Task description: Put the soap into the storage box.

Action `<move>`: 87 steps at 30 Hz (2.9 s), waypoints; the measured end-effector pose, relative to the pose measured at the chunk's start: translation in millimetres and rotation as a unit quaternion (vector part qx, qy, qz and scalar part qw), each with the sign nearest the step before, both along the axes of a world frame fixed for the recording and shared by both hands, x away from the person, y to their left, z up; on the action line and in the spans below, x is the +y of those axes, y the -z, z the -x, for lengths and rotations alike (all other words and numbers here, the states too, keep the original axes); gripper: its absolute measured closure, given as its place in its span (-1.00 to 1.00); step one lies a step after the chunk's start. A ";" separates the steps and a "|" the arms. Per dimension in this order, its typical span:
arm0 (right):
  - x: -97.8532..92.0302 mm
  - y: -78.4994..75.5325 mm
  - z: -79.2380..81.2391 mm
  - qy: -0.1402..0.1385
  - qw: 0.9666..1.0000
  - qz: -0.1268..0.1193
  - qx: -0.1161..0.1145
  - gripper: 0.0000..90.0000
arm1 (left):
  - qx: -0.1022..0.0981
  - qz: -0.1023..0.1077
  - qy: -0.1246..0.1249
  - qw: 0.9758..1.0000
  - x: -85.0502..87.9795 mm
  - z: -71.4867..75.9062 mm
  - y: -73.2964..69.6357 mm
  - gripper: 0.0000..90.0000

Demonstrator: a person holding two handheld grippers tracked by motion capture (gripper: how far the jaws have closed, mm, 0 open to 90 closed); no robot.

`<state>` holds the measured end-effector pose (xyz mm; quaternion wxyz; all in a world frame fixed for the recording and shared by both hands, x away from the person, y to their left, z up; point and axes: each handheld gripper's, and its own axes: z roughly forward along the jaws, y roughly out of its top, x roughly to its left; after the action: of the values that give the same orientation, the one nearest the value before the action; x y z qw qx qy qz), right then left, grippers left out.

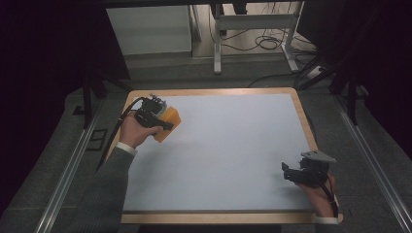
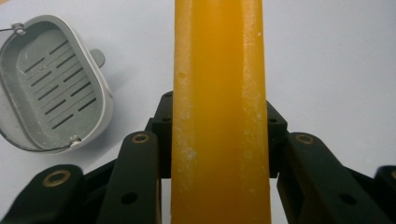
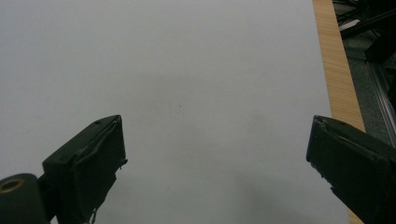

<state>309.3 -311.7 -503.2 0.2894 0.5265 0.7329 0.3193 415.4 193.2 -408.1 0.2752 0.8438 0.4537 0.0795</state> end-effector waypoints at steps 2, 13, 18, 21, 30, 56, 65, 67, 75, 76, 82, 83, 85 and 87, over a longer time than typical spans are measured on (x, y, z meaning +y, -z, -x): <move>-0.2 0.2 -0.1 0.001 1.000 0.001 -0.001 -0.90 | -0.001 0.000 -0.003 1.000 0.9 -2.1 -0.3 0.36; -1.8 -0.8 0.6 0.004 1.000 -0.004 0.000 -0.89 | -0.002 0.009 -0.034 0.999 15.1 -19.2 -7.9 0.36; -0.6 -0.9 0.7 0.003 1.000 -0.004 -0.001 -0.89 | 0.003 0.014 -0.047 0.999 21.2 -26.2 -6.5 0.36; -1.3 -1.0 0.6 0.004 1.000 -0.004 -0.001 -0.89 | 0.001 0.013 -0.056 0.998 25.5 -31.7 -6.9 0.36; -2.6 0.0 0.3 0.005 1.000 -0.004 0.000 -0.89 | 0.004 0.013 -0.075 0.997 31.3 -47.9 -9.2 0.36; -3.2 1.6 0.1 0.007 1.000 0.000 0.002 -0.89 | 0.021 0.025 -0.127 0.991 49.8 -81.8 10.7 0.36; -4.9 3.6 -1.0 0.010 1.000 0.000 0.005 -0.89 | 0.028 0.027 -0.139 0.990 51.3 -90.8 20.6 0.36; -5.1 3.7 -0.9 0.010 1.000 0.000 0.005 -0.89 | 0.029 0.027 -0.141 0.989 51.8 -92.3 21.7 0.36; -6.2 3.4 -0.8 0.012 1.000 0.000 0.005 -0.89 | 0.031 0.026 -0.160 0.986 55.8 -98.6 27.1 0.36; -6.2 3.4 -0.8 0.012 1.000 0.000 0.005 -0.89 | 0.031 0.026 -0.160 0.986 55.8 -98.6 27.1 0.36; -6.6 3.2 -0.6 0.012 1.000 0.000 0.005 -0.89 | 0.037 0.032 -0.174 0.984 58.4 -100.9 34.9 0.36; -6.7 3.4 -0.6 0.012 1.000 0.000 0.005 -0.89 | 0.041 0.029 -0.175 0.983 59.6 -101.3 38.7 0.36; -6.6 3.6 -0.6 0.013 1.000 0.000 0.004 -0.89 | 0.043 0.032 -0.180 0.982 60.8 -101.4 42.6 0.36; -6.7 3.6 -0.6 0.013 1.000 0.000 0.004 -0.89 | 0.047 0.028 -0.180 0.982 62.7 -101.8 45.4 0.36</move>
<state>310.0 -318.3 -506.8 0.2906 0.5370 0.7274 0.3131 517.1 255.9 -453.5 0.2584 0.7429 0.6130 0.0751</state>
